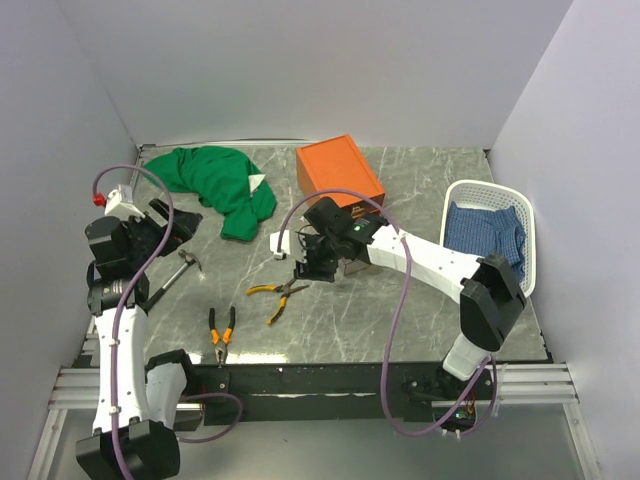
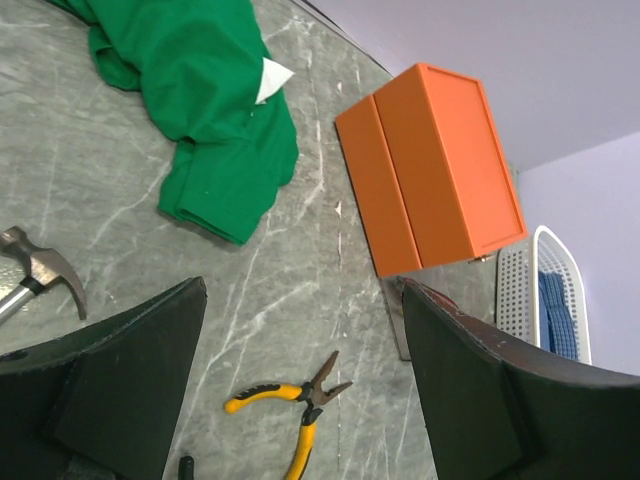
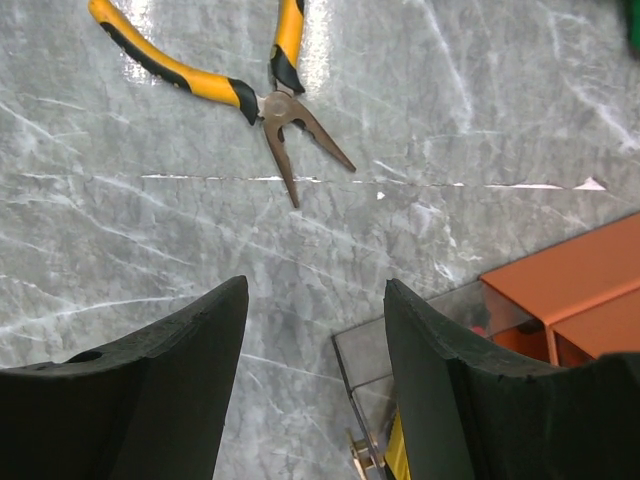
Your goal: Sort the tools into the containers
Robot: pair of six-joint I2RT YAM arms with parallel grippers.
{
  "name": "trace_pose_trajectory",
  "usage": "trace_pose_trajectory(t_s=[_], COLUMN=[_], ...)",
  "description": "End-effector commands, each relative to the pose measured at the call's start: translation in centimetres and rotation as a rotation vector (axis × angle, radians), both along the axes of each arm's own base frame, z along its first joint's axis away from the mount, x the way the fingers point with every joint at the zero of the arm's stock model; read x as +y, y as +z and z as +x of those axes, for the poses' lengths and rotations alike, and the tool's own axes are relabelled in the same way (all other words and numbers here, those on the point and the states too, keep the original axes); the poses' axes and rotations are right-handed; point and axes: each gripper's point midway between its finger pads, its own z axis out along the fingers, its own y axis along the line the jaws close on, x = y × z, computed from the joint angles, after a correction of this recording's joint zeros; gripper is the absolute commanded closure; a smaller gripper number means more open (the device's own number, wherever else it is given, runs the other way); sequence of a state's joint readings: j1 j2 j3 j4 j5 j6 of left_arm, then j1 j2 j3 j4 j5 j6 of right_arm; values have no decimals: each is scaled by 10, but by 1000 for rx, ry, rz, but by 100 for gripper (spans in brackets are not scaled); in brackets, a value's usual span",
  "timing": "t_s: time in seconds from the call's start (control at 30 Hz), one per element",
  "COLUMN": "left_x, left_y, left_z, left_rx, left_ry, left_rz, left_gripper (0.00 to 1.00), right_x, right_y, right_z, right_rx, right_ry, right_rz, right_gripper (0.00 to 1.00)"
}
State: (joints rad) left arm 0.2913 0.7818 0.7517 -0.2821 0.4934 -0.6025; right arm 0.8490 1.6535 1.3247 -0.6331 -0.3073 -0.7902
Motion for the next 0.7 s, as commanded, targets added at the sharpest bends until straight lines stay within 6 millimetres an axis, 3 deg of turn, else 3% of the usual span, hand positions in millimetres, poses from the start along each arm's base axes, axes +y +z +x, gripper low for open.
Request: trace_pose_trajectory(t_s=[0.0, 0.4, 0.67], left_x=[-6, 1, 8], left_y=[16, 36, 36], left_z=[2, 15, 19], left_rx=[-66, -134, -125], left_ry=[-39, -42, -24], left_rz=[22, 80, 82], left_gripper=[14, 14, 13], right_x=[7, -3, 14], right_y=[3, -24, -37], right_z=[3, -17, -15], right_rx=[-19, -3, 11], right_ry=[17, 175, 253], right_rz=[13, -14, -4], right_gripper=[36, 35, 36])
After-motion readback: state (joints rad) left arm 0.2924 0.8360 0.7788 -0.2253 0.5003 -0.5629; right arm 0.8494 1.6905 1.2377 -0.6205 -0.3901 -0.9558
